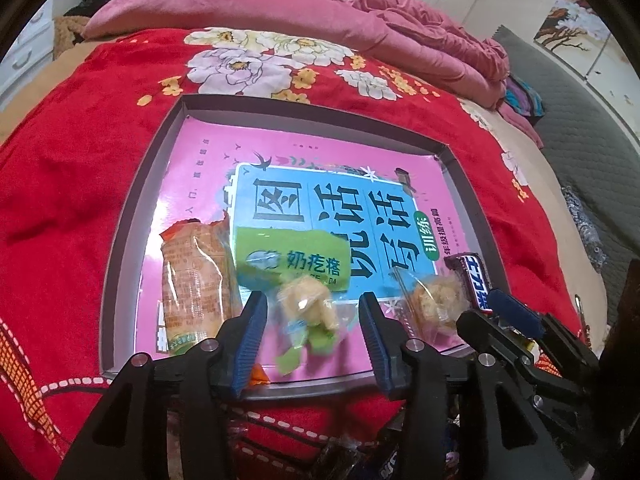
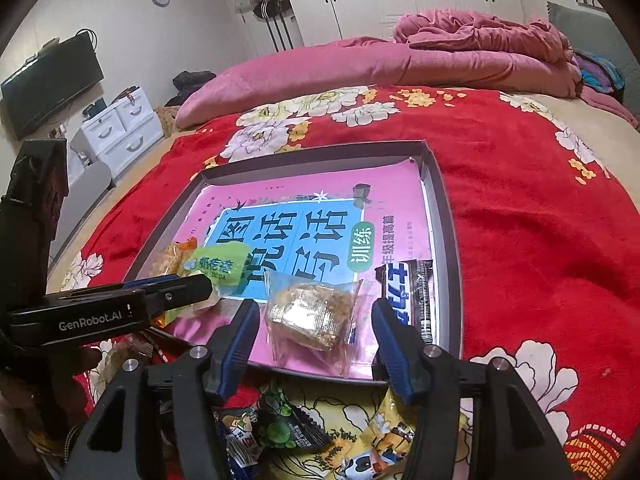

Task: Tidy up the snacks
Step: 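Open the left tool to release its bag while the right tool releases the meat floss bag, then move both open tools back from the tray toward the snack pile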

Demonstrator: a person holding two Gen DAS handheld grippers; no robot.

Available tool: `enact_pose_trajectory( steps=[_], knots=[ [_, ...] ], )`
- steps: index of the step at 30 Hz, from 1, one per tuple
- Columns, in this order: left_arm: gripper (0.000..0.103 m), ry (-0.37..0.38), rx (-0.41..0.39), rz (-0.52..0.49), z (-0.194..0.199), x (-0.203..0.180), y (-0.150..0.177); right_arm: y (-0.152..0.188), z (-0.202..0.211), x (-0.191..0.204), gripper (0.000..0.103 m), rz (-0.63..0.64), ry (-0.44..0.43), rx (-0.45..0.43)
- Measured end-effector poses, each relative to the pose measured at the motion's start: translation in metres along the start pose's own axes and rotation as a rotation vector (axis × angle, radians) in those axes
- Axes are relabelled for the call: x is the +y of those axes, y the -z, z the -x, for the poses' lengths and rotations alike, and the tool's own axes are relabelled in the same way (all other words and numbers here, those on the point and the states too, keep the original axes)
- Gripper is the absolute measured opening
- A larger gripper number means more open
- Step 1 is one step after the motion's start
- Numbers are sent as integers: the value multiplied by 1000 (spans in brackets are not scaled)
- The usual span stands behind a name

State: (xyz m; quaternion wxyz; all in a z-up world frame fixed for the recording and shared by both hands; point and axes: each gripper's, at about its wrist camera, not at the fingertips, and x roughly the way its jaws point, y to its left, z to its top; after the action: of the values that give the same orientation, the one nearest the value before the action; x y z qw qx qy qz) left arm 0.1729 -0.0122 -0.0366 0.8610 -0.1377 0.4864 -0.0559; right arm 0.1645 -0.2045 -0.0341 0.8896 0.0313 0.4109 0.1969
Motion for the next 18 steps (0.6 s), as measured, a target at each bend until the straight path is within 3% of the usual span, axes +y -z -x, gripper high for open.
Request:
enact_pose_trajectory(
  steps=[3,6,18],
  knots=[
    [51,6,-4,7,4,1,0,-1,2,0,60,-1,-2,-9],
    [59,17,-13,15,9,3,1,-1,4,0,60,-1,-2,-18],
    [63,25,-52,9,32,4,2,-3,13,1,64,1,0,-57]
  ],
)
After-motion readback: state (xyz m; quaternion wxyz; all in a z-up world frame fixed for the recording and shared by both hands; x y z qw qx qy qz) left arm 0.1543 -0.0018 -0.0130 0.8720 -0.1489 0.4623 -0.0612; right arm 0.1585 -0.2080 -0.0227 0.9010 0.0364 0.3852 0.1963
